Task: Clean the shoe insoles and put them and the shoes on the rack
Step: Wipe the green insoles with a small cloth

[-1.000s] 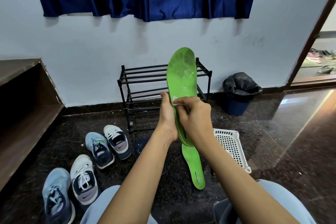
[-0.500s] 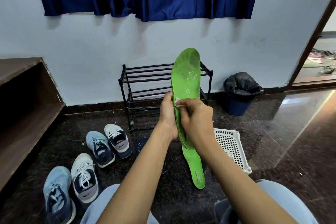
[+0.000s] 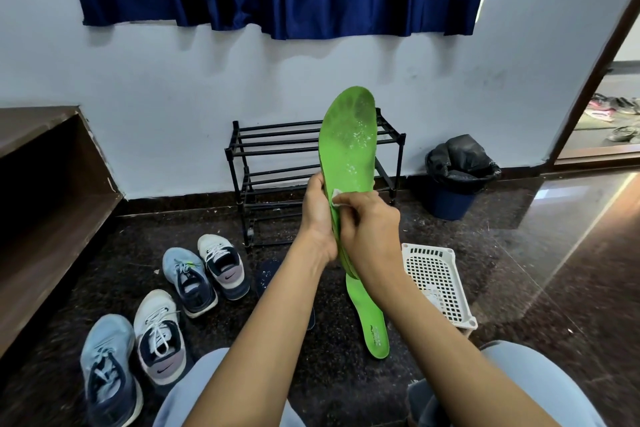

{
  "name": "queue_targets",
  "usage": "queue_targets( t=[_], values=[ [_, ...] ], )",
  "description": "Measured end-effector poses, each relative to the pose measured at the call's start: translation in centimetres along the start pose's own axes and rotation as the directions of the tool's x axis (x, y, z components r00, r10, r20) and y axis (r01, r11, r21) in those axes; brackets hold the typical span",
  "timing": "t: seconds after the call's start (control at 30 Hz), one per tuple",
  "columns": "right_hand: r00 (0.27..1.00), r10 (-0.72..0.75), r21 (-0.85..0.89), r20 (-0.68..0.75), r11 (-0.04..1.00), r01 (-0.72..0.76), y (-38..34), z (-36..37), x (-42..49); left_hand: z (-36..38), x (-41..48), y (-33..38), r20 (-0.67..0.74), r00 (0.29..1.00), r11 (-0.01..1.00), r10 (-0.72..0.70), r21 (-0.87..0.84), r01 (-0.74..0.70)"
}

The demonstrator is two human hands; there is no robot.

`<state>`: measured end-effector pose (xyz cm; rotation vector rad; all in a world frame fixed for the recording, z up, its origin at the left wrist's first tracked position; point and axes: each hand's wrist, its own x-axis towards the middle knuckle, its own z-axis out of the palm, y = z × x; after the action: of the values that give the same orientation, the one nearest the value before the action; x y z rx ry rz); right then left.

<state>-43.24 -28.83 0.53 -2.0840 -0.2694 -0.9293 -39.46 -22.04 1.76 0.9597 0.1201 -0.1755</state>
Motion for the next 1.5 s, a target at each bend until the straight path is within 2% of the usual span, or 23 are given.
queue_targets(
  t=[0.13, 0.27, 0.33, 0.5, 0.63, 0.77, 0.9, 1.03, 1.37, 1.5],
  values=[
    [0.999, 0.000, -0.008, 0.049, 1.000, 0.001, -0.1, -0.1, -0.2, 0.0, -0.5, 0.3, -0.020, 1.000, 1.000, -0.006, 0.014, 0.006],
    [0.999, 0.005, -0.085, 0.035, 0.996, -0.002, 0.2, -0.4, 1.7, 0.3, -1.0, -0.6, 0.035, 0.999, 1.000, 0.000, 0.028, -0.001],
    [1.000, 0.020, -0.075, 0.012, 0.997, -0.019, 0.4, -0.5, 2.1, 0.6, -1.2, -0.9, 0.059, 0.998, 0.999, -0.008, 0.034, 0.006],
    [0.998, 0.042, -0.015, 0.048, 0.999, -0.042, 0.2, -0.4, 0.1, 0.2, -0.8, 0.2, 0.008, 1.000, 1.000, -0.003, 0.014, 0.003],
    [0.998, 0.003, -0.022, 0.067, 1.000, -0.002, 0.0, -0.2, 0.1, 0.1, -0.8, 0.3, -0.011, 1.000, 1.000, 0.027, -0.005, -0.027],
    [0.999, -0.023, -0.103, 0.044, 0.994, 0.028, 0.5, -0.4, 1.7, 0.6, -1.2, -0.3, 0.032, 0.999, 1.000, 0.020, -0.014, -0.019],
    [1.000, -0.005, -0.071, 0.029, 0.997, 0.008, 0.7, -0.3, 1.0, 0.6, -1.3, -0.2, 0.029, 0.999, 1.000, 0.020, 0.000, -0.020],
    [0.996, -0.002, -0.027, 0.091, 1.000, 0.005, 0.4, 0.1, -0.6, 0.1, -1.1, 0.5, -0.007, 0.999, 0.999, 0.035, 0.001, -0.035],
    [0.996, -0.072, -0.162, 0.057, 0.983, 0.081, 0.8, 0.2, 0.9, 0.1, -1.5, 0.6, 0.028, 0.999, 1.000, 0.026, -0.014, -0.026],
    [0.993, -0.065, -0.189, 0.103, 0.978, 0.084, 0.7, 0.4, -0.3, 0.0, -1.4, 0.9, 0.015, 0.999, 0.998, 0.045, -0.044, -0.044]
  ],
)
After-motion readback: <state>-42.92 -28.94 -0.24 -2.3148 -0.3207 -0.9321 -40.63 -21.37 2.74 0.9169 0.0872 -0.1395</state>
